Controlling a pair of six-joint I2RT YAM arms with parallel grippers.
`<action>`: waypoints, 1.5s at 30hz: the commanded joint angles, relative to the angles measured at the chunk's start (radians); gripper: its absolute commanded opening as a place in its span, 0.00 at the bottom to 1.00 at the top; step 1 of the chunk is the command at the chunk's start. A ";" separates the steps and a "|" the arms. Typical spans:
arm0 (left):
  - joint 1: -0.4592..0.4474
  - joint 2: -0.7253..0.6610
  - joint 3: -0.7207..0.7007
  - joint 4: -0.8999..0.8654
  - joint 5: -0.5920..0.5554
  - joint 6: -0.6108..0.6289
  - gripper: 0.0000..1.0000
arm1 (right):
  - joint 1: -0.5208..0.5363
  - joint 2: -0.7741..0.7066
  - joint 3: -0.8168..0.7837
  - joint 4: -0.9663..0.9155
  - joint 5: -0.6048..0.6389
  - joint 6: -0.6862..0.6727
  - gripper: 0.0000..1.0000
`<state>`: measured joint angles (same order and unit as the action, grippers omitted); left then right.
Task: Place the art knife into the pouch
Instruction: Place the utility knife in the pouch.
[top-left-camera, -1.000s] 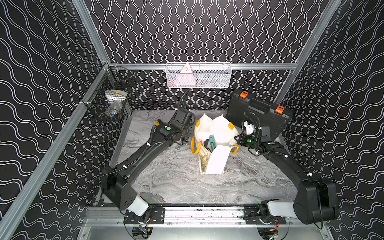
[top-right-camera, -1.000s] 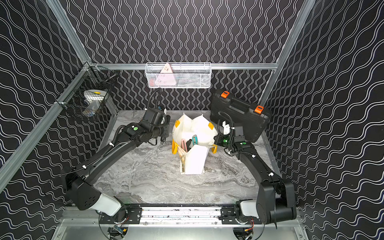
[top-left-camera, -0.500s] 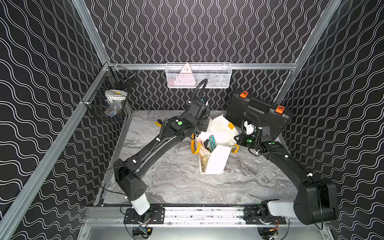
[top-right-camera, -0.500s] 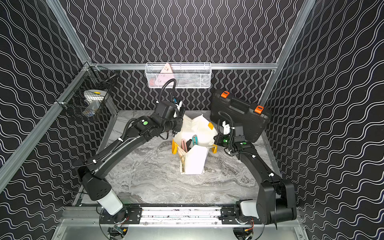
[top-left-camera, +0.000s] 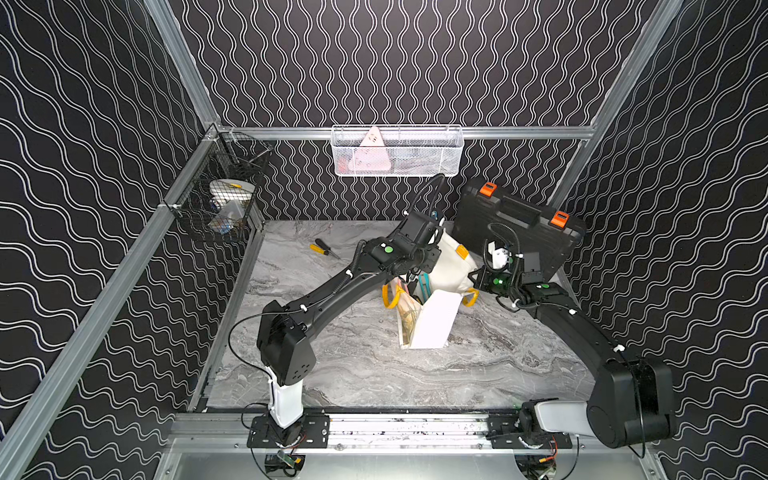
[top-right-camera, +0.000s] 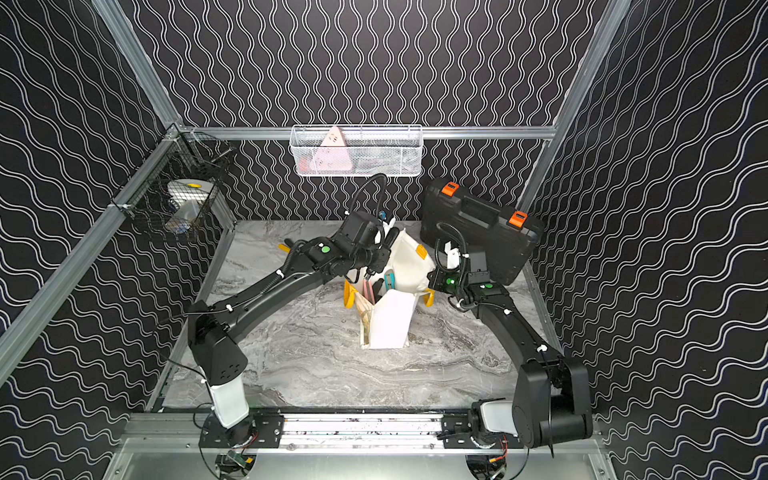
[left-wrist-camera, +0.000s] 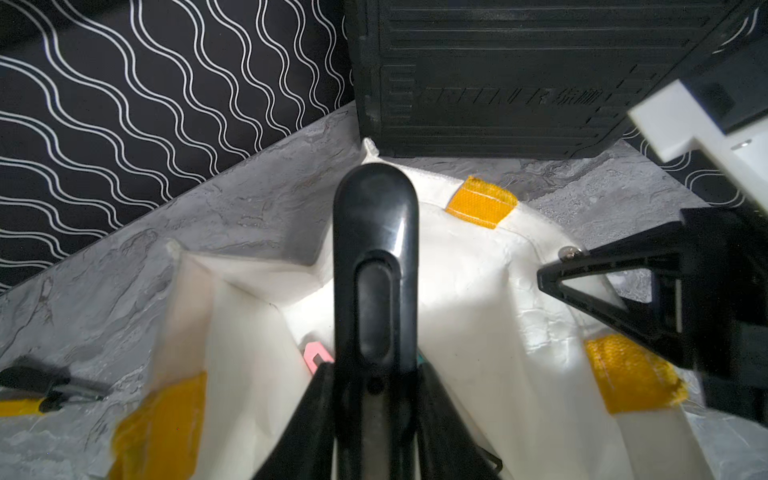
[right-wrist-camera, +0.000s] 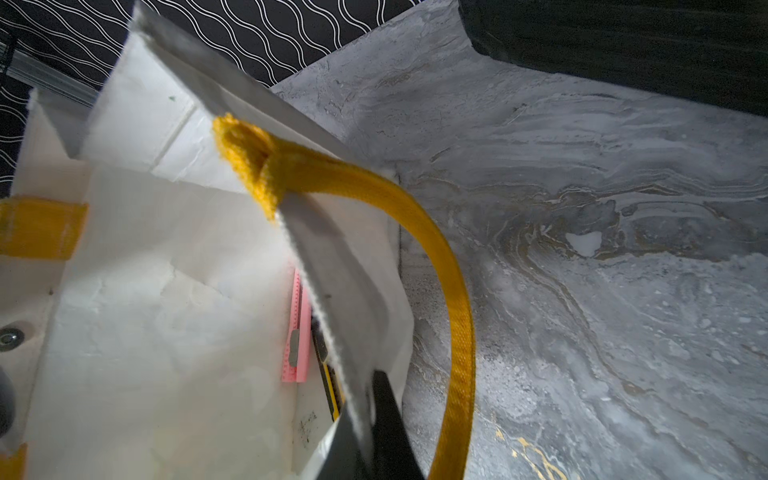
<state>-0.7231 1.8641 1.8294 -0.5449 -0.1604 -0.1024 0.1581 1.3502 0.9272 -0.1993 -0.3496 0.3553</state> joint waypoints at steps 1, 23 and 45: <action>-0.004 0.014 -0.038 0.119 0.057 0.047 0.28 | 0.001 -0.002 0.006 0.006 -0.002 0.002 0.00; -0.010 0.180 -0.028 0.141 0.144 0.121 0.27 | 0.001 0.008 -0.006 0.016 0.001 0.001 0.00; -0.009 0.208 -0.151 0.174 0.140 0.095 0.25 | 0.001 0.006 -0.011 0.015 -0.001 -0.001 0.00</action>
<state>-0.7322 2.0842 1.6997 -0.3939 -0.0261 0.0006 0.1577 1.3575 0.9184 -0.1879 -0.3489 0.3553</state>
